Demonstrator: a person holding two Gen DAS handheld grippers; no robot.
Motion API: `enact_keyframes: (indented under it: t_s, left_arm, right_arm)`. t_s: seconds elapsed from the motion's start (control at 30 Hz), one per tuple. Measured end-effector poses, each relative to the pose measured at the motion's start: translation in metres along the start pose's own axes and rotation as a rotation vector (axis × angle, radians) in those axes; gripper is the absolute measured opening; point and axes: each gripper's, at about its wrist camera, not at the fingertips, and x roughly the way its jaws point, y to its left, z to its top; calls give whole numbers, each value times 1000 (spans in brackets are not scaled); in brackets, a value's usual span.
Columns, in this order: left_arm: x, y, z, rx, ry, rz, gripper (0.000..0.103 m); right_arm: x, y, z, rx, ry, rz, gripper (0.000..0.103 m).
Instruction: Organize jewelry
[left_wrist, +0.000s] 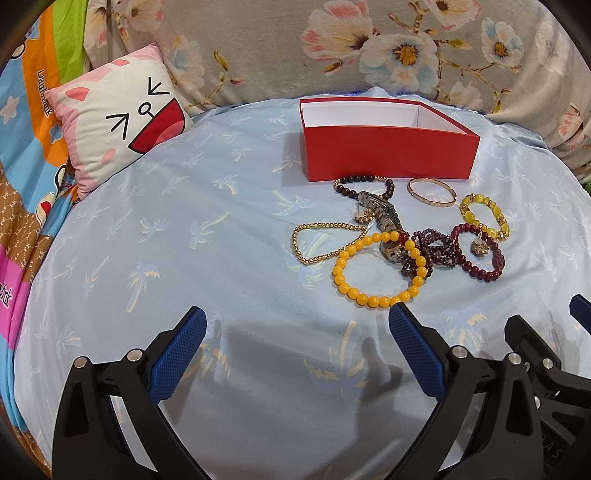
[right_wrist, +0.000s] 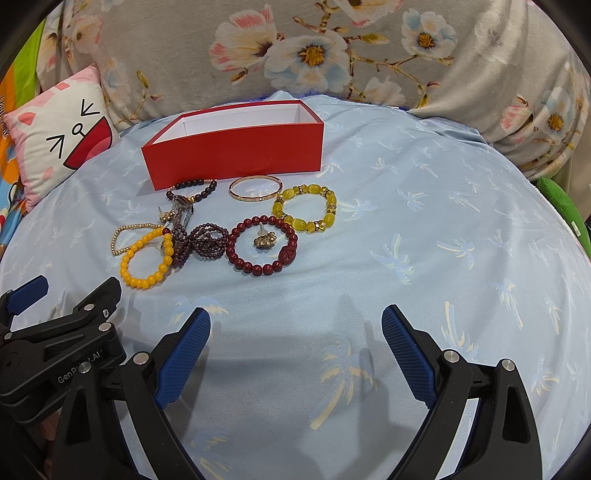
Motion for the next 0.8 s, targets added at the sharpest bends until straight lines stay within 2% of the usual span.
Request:
enact_keyframes:
  t_s: [0.3, 0.47, 0.6, 0.73, 0.8]
  left_arm:
    - [0, 0, 0, -1, -1, -2, 94]
    - [-5, 2, 1, -36, -2, -39, 95]
    - [-1, 21, 0, -92, 21, -61, 95]
    - [4, 37, 2, -92, 30, -48, 95]
    - [8, 39, 5, -94, 53, -91, 95]
  right_arm:
    - [0, 1, 0, 1, -1, 0, 90]
    - [0, -4, -1, 15, 7, 12, 90]
    - [1, -17, 3, 47, 35, 43, 90]
    - [5, -26, 5, 54, 50, 36, 90]
    - [9, -28, 6, 54, 58, 29, 90]
